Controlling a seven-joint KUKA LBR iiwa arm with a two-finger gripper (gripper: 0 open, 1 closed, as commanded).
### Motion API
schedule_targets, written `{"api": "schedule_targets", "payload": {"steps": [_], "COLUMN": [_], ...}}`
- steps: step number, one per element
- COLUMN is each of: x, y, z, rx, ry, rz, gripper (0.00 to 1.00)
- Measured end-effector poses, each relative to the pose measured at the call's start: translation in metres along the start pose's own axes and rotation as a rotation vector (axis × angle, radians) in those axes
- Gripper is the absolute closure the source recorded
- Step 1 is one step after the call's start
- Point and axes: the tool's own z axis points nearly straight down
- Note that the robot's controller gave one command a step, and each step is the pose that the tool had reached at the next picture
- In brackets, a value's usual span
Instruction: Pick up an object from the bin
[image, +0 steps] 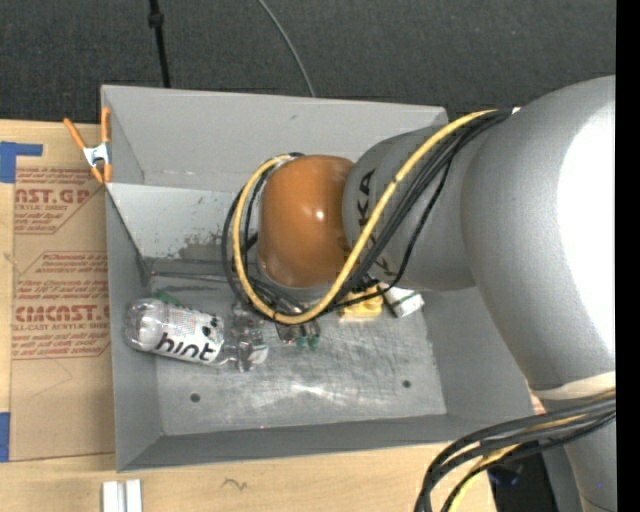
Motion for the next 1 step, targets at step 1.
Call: {"api": "schedule_targets", "payload": {"steps": [1], "x": [-0.0001], "y": [0.0003], "z": [-0.0134], "rx": [-0.001], "ry": [-0.001], "rz": [0.000], "gripper": [1.00]}}
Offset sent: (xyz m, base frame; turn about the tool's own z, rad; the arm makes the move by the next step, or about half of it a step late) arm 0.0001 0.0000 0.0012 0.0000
